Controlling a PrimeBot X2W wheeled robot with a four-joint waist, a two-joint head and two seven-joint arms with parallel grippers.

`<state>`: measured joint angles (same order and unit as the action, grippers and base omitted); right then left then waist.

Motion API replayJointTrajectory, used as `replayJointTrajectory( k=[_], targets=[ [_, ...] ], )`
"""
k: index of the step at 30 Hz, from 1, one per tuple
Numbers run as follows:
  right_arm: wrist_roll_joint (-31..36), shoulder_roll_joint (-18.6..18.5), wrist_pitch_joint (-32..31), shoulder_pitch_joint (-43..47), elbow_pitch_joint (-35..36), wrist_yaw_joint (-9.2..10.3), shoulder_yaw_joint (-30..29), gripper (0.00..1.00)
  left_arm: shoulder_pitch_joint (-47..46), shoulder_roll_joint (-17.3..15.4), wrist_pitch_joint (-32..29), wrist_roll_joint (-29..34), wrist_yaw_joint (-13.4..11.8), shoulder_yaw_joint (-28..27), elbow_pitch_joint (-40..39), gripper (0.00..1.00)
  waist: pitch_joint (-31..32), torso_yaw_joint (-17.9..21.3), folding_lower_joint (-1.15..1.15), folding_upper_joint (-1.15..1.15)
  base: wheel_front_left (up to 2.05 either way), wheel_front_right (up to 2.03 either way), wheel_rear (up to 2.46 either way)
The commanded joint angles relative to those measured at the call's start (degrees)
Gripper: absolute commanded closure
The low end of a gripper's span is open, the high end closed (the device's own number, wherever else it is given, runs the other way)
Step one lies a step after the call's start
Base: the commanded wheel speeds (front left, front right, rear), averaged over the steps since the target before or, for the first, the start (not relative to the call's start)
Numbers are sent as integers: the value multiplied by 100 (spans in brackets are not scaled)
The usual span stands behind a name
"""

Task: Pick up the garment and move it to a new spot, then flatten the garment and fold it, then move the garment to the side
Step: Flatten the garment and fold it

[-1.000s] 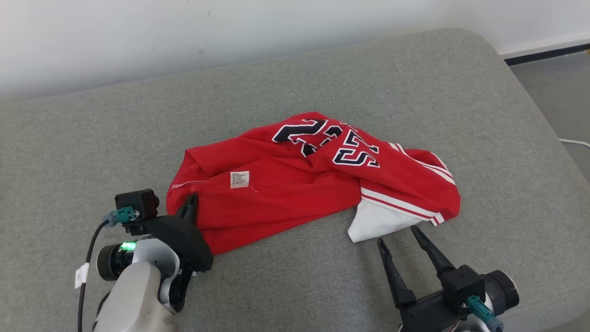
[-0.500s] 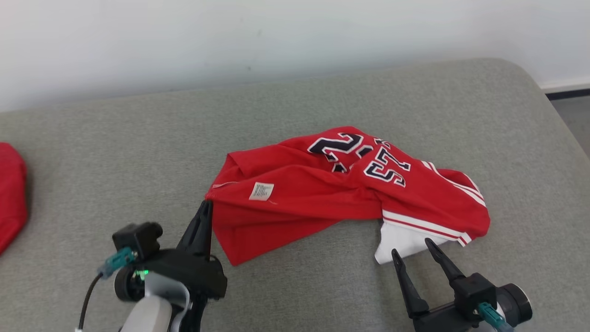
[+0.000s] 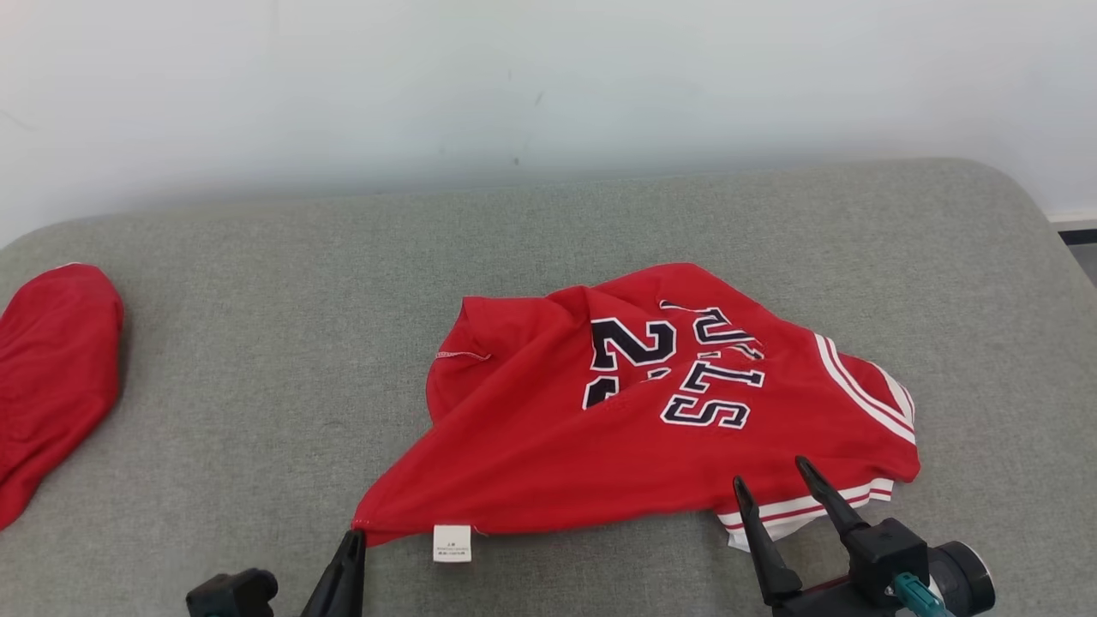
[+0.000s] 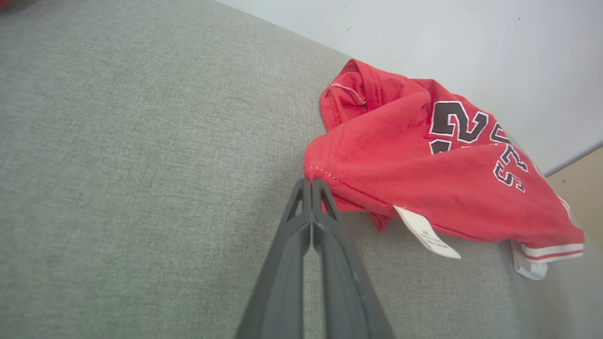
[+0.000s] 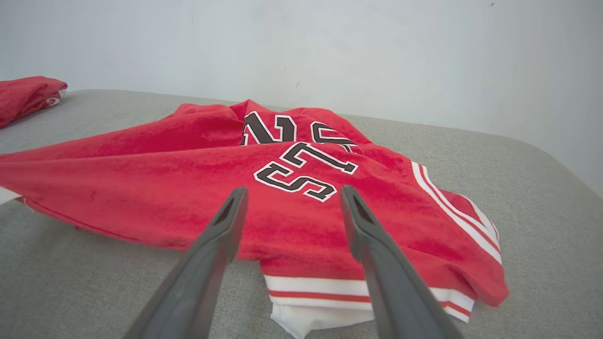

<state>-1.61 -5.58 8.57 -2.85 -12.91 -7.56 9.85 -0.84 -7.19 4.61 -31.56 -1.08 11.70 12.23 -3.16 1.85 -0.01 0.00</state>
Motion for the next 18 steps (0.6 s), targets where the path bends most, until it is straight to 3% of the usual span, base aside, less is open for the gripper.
replayJointTrajectory(
  k=[1, 2, 3, 12, 18],
  targets=[
    [-51, -9, -9, 60, 8, 14, 15, 0, 58, -58, 64, 84, -36, -7, -11, 91, 21, 12, 1, 0, 0, 0, 0],
    [-45, -14, -19, 65, 4, 15, 28, 0, 97, -57, 126, 94, -44, -6, 1, 16, 36, 22, 1, 0, 0, 0, 0],
    [-60, -21, -26, 63, 2, 15, 37, 0, 125, -54, 194, 123, -52, -12, 13, 0, 52, 36, 1, 0, 0, 0, 0],
    [-90, -57, -78, 128, 65, 14, -243, 0, 289, -113, 922, 333, -51, -163, 28, 0, 190, 146, 1, 0, 0, 0, 0],
    [-149, -17, -200, 232, 129, 14, -725, 0, 433, -75, 1057, 680, 53, -373, -303, 0, 288, 134, 1, 0, 0, 0, 0]
  ],
)
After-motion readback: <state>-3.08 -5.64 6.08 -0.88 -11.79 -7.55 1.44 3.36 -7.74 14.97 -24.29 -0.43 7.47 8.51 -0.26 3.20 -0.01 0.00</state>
